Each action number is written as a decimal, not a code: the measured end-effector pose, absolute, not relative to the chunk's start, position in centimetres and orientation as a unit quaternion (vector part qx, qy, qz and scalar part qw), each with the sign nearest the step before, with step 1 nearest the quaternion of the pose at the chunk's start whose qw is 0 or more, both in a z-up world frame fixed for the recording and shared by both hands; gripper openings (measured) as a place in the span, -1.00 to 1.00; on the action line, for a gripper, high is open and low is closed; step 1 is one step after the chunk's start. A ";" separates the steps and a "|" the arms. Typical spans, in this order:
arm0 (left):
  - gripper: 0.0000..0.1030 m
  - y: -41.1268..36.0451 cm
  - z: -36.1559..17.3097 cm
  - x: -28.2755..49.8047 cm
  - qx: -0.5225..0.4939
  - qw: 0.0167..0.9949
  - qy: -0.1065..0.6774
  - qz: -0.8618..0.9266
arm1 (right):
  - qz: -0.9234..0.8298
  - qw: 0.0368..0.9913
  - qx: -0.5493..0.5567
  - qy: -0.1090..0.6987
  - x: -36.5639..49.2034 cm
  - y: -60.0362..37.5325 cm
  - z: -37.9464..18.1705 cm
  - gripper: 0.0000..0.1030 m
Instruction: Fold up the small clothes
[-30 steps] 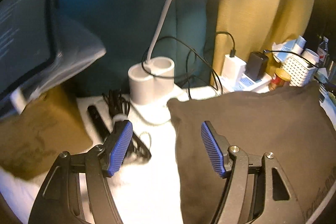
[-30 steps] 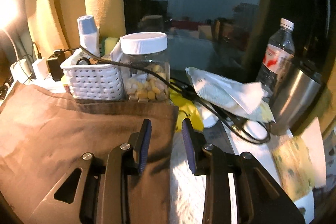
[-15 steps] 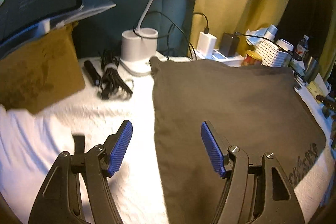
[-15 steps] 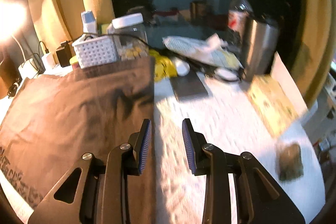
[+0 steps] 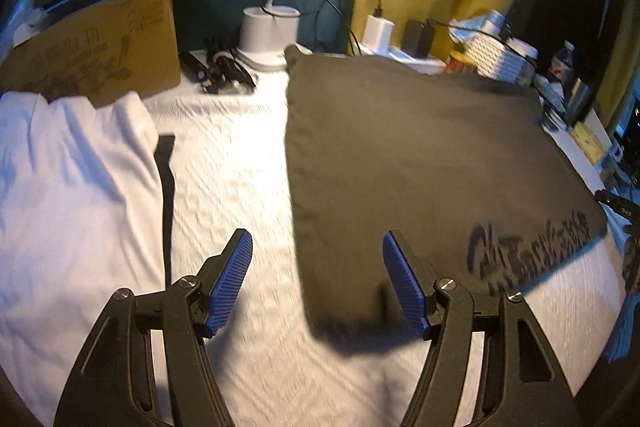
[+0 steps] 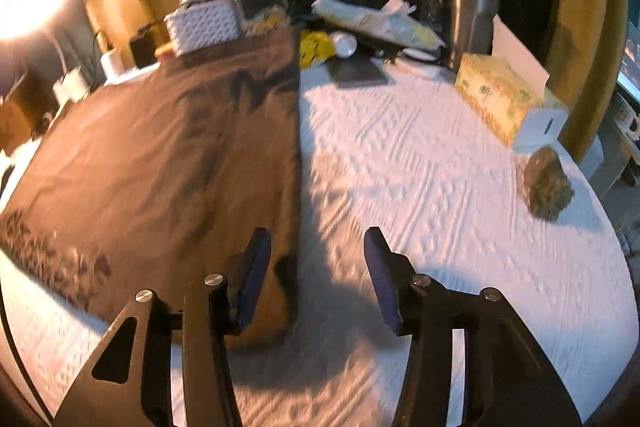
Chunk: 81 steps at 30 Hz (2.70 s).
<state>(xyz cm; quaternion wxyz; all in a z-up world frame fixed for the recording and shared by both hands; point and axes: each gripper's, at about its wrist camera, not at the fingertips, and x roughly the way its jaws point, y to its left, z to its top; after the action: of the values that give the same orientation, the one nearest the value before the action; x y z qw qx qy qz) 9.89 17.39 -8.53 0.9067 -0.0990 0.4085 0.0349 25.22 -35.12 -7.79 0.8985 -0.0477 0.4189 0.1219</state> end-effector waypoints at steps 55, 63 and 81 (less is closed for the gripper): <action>-0.77 9.3 -8.2 0.3 -0.058 0.895 0.441 -0.012 | 0.108 0.906 -0.067 0.403 12.6 -35.1 -7.3 -0.85; -0.74 9.3 -9.0 -0.8 -0.079 0.887 0.455 -0.020 | 0.104 0.906 -0.055 0.407 11.4 -36.0 -8.0 -0.85; 0.24 11.4 -7.0 1.6 -0.094 0.882 0.461 0.011 | 0.074 0.908 -0.043 0.411 12.7 -36.5 -5.8 -0.65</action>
<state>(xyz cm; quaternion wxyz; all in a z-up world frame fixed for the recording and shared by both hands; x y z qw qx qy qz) 1.57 11.43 -7.04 0.8822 -0.0943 0.4612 0.0111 12.73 -36.48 -5.83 0.9076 -0.0435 0.4110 0.0735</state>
